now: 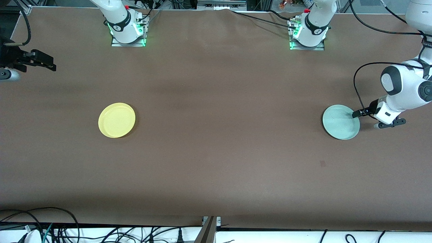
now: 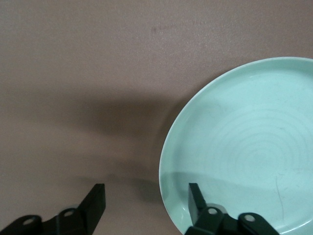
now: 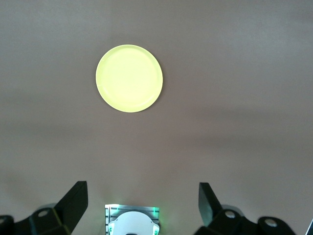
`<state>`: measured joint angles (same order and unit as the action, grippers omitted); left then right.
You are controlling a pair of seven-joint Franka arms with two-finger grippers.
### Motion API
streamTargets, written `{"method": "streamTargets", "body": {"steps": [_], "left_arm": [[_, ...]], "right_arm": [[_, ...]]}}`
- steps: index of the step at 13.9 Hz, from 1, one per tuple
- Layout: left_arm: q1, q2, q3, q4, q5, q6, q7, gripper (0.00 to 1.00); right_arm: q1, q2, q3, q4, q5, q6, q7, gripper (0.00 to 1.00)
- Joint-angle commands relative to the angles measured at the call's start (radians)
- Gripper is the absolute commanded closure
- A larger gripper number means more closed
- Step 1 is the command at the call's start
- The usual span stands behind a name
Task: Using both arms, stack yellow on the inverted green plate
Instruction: 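Move the left gripper down to the green plate's rim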
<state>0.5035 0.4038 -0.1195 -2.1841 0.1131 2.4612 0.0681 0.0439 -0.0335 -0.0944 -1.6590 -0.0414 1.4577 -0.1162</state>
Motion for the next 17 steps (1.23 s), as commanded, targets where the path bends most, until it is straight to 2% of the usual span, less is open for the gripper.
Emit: {"method": "streamTargets", "body": {"steps": [1,5,14,17], "left_arm": [[0.007,-0.003,-0.009,0.018,0.0,-0.008,0.007,0.35],[0.009,0.004,-0.009,0.017,-0.001,-0.008,0.007,0.42],[-0.003,0.03,-0.009,0.049,0.002,-0.005,0.007,0.46],[-0.003,0.03,-0.009,0.05,0.004,-0.005,0.01,0.56]], "right_arm": [[-0.001,0.0,-0.001,0.01,0.015,-0.014,-0.008,0.0],[-0.001,0.0,-0.001,0.01,0.015,-0.014,-0.01,0.0],[-0.001,0.0,0.001,0.01,0.015,-0.014,-0.008,0.0],[-0.001,0.0,0.001,0.01,0.015,-0.014,-0.008,0.0]]}}
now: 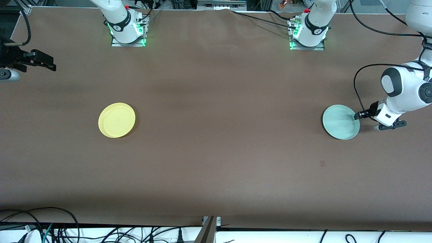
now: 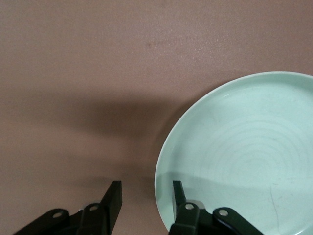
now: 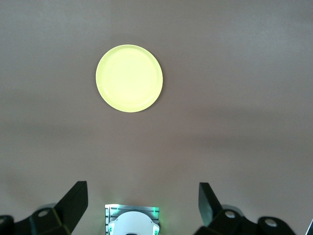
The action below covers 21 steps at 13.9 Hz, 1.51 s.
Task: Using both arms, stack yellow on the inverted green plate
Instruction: 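Close the left gripper on the green plate's rim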
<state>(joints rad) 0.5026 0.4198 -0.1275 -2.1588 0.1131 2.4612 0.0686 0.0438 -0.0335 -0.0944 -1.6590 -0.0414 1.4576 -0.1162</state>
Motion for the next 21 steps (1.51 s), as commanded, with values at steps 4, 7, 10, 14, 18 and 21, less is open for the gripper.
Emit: {"method": "streamTargets", "body": {"steps": [4,7,10,14,18,21], "left_arm": [[-0.003,0.019,-0.001,0.025,0.003,-0.005,0.01,0.57],[-0.004,0.025,-0.001,0.025,0.003,-0.005,0.01,0.62],[-0.006,0.031,-0.001,0.025,0.003,-0.005,0.01,0.62],[-0.006,0.025,-0.001,0.025,0.003,-0.008,0.032,0.62],[0.004,0.02,-0.001,0.027,0.002,-0.01,0.059,0.62],[0.004,0.02,-0.001,0.027,0.002,-0.01,0.059,0.63]], "right_arm": [[-0.001,0.0,0.001,0.011,0.015,-0.013,-0.007,0.0],[0.001,0.0,0.002,0.011,0.015,-0.014,-0.002,0.0],[0.001,0.0,0.002,0.011,0.015,-0.014,0.003,0.0],[0.001,0.0,0.002,0.011,0.015,-0.014,0.004,0.0],[0.001,0.0,0.002,0.011,0.015,-0.014,0.004,0.0],[0.001,0.0,0.002,0.011,0.015,-0.014,0.004,0.0]]}}
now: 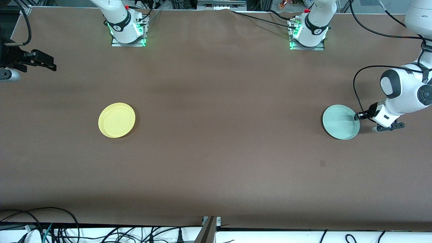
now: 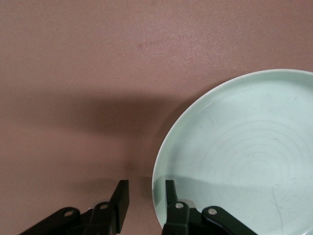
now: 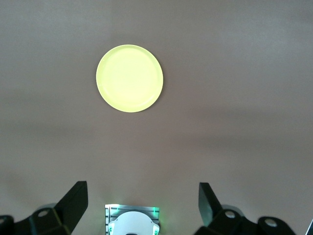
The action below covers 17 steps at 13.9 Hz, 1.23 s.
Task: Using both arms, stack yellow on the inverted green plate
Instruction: 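Close the left gripper on the green plate's rim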
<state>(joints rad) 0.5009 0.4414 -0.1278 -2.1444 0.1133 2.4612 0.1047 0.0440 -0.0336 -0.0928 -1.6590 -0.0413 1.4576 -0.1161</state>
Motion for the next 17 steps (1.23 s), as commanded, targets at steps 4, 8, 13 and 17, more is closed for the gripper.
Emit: {"method": "streamTargets", "body": {"steps": [4,8,13,17], "left_arm": [[0.005,-0.003,-0.001,0.012,0.002,-0.011,0.024,0.7],[0.004,-0.007,-0.001,0.012,0.003,-0.015,0.024,0.78],[0.002,-0.006,-0.001,0.014,0.003,-0.015,0.033,1.0],[-0.005,-0.027,-0.001,0.014,0.003,-0.016,0.085,1.0]], "right_arm": [[0.0,0.0,0.001,0.011,0.015,-0.013,0.006,0.0],[0.002,0.0,0.002,0.011,0.015,-0.013,0.006,0.0],[0.002,0.0,0.002,0.011,0.015,-0.013,0.006,0.0],[0.002,0.0,0.002,0.011,0.015,-0.013,0.006,0.0]]}}
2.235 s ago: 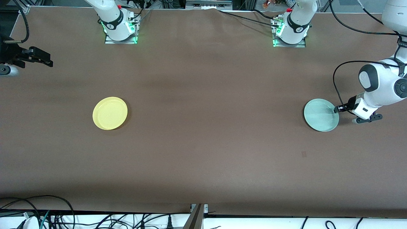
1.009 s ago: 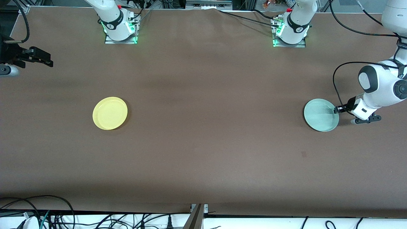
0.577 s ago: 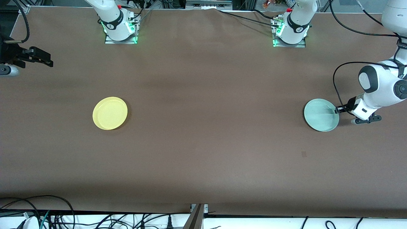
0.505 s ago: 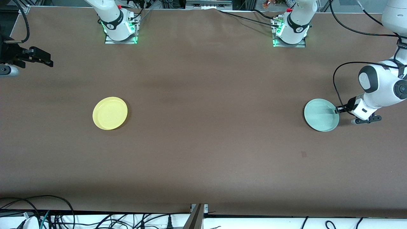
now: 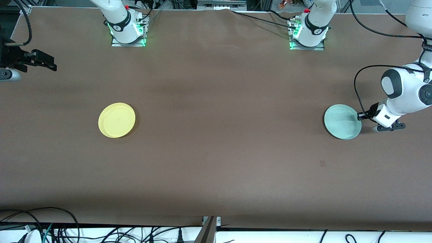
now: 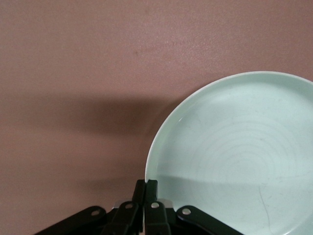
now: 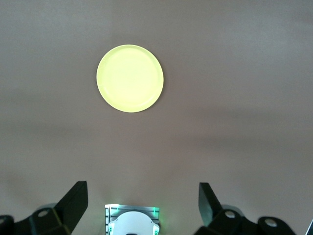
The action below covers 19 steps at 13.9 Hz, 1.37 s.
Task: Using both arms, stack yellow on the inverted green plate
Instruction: 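Close the left gripper on the green plate's rim, then lift the green plate with the left gripper and flip it over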
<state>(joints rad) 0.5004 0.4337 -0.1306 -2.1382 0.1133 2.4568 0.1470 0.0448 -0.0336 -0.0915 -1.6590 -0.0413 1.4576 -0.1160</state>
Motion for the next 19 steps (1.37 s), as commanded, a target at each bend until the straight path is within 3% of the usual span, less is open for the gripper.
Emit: {"method": "streamTargets", "body": {"steps": [1,4,7,12,19], "left_arm": [[-0.006,-0.042,-0.001,0.009,0.003,-0.016,0.052,1.0],[-0.006,-0.11,-0.055,0.061,0.002,-0.151,0.051,1.0],[-0.038,-0.099,-0.106,0.271,0.005,-0.431,0.042,1.0],[-0.23,-0.098,-0.109,0.481,0.112,-0.63,-0.049,1.0],[-0.603,-0.055,-0.106,0.655,0.275,-0.725,-0.271,1.0]], "right_arm": [[0.001,-0.002,0.001,0.011,0.015,-0.013,0.006,0.0],[0.001,0.0,0.001,0.011,0.015,-0.011,0.004,0.0],[0.001,0.0,0.001,0.011,0.015,-0.013,0.004,0.0],[0.001,0.0,-0.001,0.011,0.015,-0.011,0.004,0.0],[0.001,0.0,-0.001,0.011,0.015,-0.011,0.006,0.0]]}}
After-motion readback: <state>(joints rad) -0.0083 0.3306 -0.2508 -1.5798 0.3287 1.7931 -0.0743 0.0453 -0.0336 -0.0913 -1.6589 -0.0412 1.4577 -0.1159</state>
